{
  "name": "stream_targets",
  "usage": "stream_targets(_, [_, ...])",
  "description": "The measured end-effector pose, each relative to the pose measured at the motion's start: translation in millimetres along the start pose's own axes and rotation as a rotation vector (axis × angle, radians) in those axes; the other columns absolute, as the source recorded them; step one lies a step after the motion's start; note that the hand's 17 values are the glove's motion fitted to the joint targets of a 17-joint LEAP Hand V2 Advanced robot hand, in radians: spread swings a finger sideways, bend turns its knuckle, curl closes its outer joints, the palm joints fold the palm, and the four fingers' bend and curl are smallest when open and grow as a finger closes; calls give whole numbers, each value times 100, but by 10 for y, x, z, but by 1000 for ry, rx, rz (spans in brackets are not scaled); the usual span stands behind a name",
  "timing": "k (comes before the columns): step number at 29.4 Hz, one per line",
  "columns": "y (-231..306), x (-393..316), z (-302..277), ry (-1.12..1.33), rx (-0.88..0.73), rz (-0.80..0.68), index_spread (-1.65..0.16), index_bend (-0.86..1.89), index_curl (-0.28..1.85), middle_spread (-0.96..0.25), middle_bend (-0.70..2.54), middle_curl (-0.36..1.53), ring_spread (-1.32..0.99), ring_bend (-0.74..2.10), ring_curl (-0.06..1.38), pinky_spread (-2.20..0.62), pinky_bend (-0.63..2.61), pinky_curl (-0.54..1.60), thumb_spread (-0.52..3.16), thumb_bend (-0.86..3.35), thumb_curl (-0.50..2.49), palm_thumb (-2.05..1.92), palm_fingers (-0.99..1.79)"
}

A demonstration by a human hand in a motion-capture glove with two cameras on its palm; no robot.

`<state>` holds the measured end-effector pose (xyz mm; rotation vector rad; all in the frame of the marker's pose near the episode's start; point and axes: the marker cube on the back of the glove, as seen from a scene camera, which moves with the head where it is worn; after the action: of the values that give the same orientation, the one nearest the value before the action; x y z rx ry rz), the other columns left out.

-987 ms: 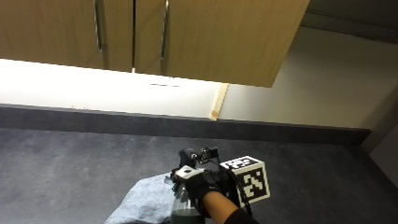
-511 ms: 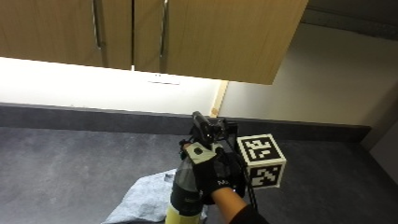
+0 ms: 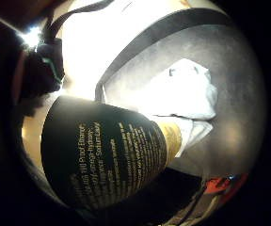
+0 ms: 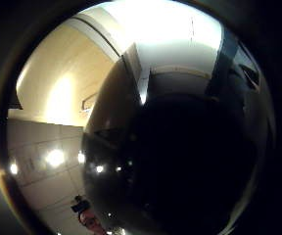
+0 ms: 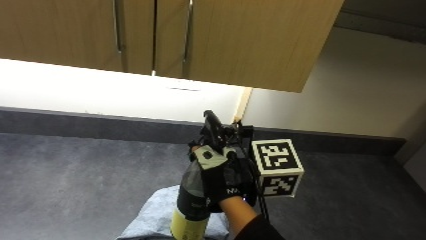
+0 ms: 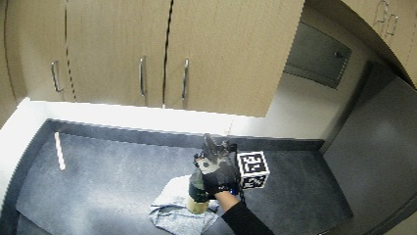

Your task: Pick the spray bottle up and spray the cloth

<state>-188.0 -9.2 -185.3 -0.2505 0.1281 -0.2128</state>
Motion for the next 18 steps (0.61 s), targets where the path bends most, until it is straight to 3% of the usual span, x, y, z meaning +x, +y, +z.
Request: stream_targets(18, [-120, -325, 787, -80, 11, -147, -12, 37, 62, -2, 25, 60, -8, 20, 54, -4, 20, 49, 62, -2, 74, 113, 114])
